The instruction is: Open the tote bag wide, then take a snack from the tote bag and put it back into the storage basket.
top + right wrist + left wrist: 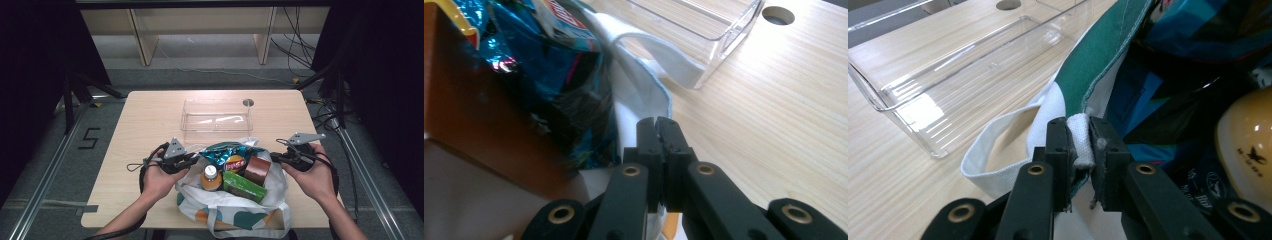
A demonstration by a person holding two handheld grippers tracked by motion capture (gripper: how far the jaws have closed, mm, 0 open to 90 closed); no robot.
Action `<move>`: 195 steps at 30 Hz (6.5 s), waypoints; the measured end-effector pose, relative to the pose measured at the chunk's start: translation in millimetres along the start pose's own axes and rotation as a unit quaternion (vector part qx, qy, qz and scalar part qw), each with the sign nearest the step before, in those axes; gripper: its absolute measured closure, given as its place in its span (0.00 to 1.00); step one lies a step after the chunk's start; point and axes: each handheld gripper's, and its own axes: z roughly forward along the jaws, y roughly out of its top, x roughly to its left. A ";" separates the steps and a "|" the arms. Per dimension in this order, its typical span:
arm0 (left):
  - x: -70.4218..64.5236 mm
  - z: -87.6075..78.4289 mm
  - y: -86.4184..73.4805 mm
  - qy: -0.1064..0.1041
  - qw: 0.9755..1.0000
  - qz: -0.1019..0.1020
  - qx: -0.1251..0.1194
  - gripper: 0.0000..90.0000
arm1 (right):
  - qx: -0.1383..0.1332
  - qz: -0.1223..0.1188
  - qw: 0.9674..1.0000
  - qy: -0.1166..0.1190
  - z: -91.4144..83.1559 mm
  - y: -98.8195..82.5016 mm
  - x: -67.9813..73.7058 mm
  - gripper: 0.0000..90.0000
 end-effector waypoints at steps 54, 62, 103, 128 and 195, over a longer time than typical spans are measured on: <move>-2.5 21.2 -14.8 -0.004 1.000 0.001 0.019 0.88 | 0.034 0.015 0.999 -0.022 30.5 -20.1 -8.1 1.00; -2.3 22.4 -15.2 -0.002 1.000 0.009 0.018 0.88 | 0.038 0.013 0.999 -0.021 33.8 -21.8 -8.5 1.00; -1.8 -40.3 -25.3 0.036 0.996 -0.044 -0.072 0.42 | -0.112 0.072 0.991 -0.016 -10.4 -1.7 -19.9 0.54; -2.1 -51.7 -28.3 0.044 0.993 -0.059 -0.090 0.42 | -0.164 0.054 0.984 0.035 -36.6 20.5 11.9 0.59; -6.8 -44.4 -26.9 0.038 0.994 -0.056 -0.081 0.42 | -0.068 -0.053 0.992 0.094 6.0 46.6 28.8 0.99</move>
